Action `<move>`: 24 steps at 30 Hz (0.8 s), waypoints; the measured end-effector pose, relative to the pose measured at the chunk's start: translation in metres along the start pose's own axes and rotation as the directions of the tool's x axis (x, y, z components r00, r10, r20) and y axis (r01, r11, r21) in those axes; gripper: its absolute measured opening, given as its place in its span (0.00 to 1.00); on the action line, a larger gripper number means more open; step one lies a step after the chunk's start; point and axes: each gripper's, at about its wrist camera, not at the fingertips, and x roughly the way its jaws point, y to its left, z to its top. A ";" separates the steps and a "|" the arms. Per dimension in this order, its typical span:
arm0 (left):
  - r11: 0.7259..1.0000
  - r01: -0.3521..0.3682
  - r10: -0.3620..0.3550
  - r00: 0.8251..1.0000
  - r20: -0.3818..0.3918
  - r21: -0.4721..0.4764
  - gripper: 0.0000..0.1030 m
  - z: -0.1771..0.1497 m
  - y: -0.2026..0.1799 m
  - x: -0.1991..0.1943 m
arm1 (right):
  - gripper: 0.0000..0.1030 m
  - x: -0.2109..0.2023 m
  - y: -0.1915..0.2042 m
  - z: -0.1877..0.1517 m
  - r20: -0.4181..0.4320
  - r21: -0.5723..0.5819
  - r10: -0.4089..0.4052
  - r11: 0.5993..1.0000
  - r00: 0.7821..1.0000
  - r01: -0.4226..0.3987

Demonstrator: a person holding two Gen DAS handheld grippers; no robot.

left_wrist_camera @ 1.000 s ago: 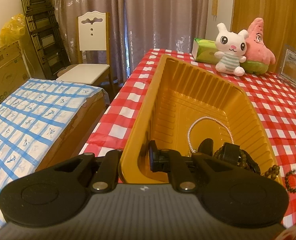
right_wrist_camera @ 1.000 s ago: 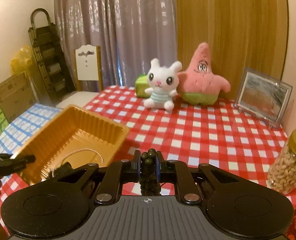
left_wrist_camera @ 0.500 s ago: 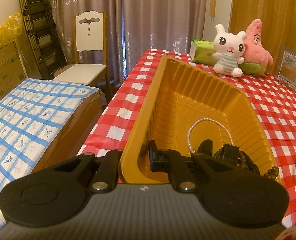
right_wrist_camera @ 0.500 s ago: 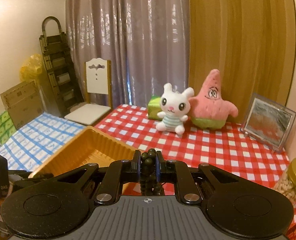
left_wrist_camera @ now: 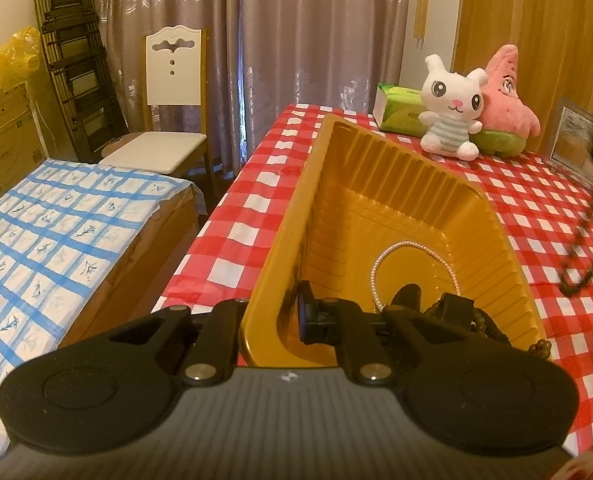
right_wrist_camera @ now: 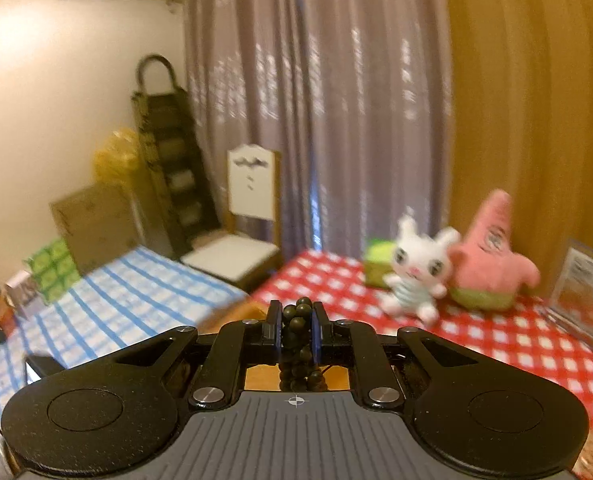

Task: Organize jewelry
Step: 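Lift the bead strand high with the right gripper over the tray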

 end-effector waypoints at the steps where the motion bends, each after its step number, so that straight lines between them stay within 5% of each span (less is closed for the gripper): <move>1: 1.000 0.001 -0.001 1.000 0.001 0.000 0.09 0.000 0.000 0.000 | 0.14 0.005 0.004 0.005 0.012 0.001 0.018 1.000 1.000 -0.018; 8: 1.000 0.011 -0.011 1.000 0.004 0.003 0.08 0.002 -0.001 -0.003 | 0.14 0.047 0.030 0.008 0.019 0.018 0.108 0.994 0.994 -0.109; 13: 1.000 0.015 -0.015 1.000 0.005 0.010 0.07 0.003 -0.002 -0.005 | 0.14 0.086 0.032 -0.033 -0.123 0.071 0.103 0.993 0.987 -0.094; 18: 1.000 0.024 -0.024 1.000 0.006 0.011 0.07 0.004 -0.002 -0.006 | 0.14 0.116 0.024 -0.086 -0.287 0.117 0.080 0.992 0.955 -0.048; 24: 1.000 0.024 -0.024 1.000 0.008 0.016 0.07 0.004 -0.002 -0.006 | 0.14 0.127 0.011 -0.117 -0.358 0.129 0.056 0.992 0.932 -0.010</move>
